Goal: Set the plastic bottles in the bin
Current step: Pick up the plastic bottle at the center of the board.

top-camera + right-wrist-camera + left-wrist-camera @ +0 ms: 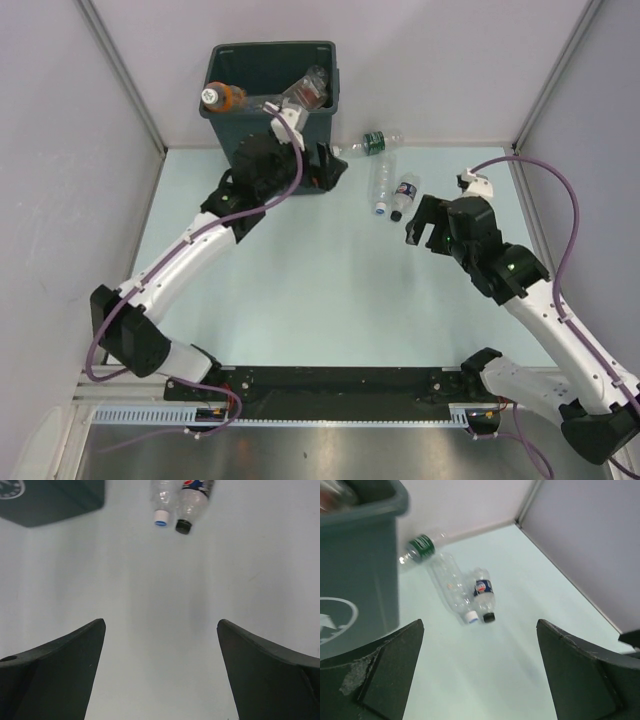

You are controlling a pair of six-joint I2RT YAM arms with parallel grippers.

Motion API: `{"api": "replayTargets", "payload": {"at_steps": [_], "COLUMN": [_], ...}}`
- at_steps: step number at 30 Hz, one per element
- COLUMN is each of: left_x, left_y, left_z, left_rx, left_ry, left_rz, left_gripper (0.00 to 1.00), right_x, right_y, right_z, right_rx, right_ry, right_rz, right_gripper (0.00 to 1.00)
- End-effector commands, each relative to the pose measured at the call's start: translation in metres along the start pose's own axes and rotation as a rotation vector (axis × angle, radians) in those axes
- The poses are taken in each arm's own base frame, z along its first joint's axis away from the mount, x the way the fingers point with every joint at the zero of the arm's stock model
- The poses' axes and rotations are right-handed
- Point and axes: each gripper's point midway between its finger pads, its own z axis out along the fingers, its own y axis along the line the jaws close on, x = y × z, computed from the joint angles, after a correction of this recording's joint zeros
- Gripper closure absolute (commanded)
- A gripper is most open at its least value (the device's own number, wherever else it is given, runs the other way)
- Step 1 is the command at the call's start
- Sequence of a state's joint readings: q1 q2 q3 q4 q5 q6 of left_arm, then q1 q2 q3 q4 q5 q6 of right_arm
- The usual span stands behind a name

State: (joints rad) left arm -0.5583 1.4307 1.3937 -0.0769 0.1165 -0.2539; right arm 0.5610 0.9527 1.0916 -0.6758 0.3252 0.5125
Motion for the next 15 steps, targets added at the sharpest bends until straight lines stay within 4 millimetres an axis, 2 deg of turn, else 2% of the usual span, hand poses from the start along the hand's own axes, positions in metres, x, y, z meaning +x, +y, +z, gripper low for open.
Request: {"api": "replayTargets", "payload": {"at_steps": [1,2,4,5,8,9,11,12,14,15], "left_x": [0.034,0.052,0.066,0.083,0.098,0.109,0.122,0.130,0.141,0.149], "left_y": [-0.016,-0.013,-0.013,-0.008,-0.002,0.000,0.001,0.000,0.001,0.003], "left_z": [0.019,0.029,0.040,0.050,0.065,0.078,0.089,0.102,0.114,0.129], "left_rx": [-0.007,-0.029,-0.075,-0.099,-0.137,-0.141,-0.143,-0.142,-0.150,-0.159], "left_ry": [0.052,0.092,0.129,0.163,0.198,0.223,0.264,0.279,0.305,0.316], "left_rz": [-0.011,-0.010,-0.011,-0.012,-0.038,-0.044,-0.055,-0.066,-0.083,-0.089], "left_gripper": [0.00,0.00,0.00,0.00,0.00,0.00,0.01,0.02,0.03,0.03], "right_x": [0.001,0.000,0.001,0.001,0.002,0.002,0.004,0.005,0.008,0.008], "right_y": [-0.019,-0.024,-0.028,-0.030,-0.035,-0.036,-0.039,-0.040,-0.043,-0.043], "right_z": [-0.001,-0.001,-0.002,-0.002,-0.004,-0.004,-0.004,-0.004,-0.004,-0.004], "right_rx": [0.046,0.056,0.061,0.064,0.074,0.075,0.078,0.083,0.089,0.090], "right_ry": [-0.010,-0.016,-0.016,-0.020,-0.022,-0.024,-0.023,-0.024,-0.017,-0.017], "right_rz": [0.089,0.096,0.103,0.108,0.116,0.120,0.126,0.130,0.133,0.137], "right_gripper": [0.01,0.01,0.01,0.02,0.02,0.02,0.02,0.02,0.02,0.02]}}
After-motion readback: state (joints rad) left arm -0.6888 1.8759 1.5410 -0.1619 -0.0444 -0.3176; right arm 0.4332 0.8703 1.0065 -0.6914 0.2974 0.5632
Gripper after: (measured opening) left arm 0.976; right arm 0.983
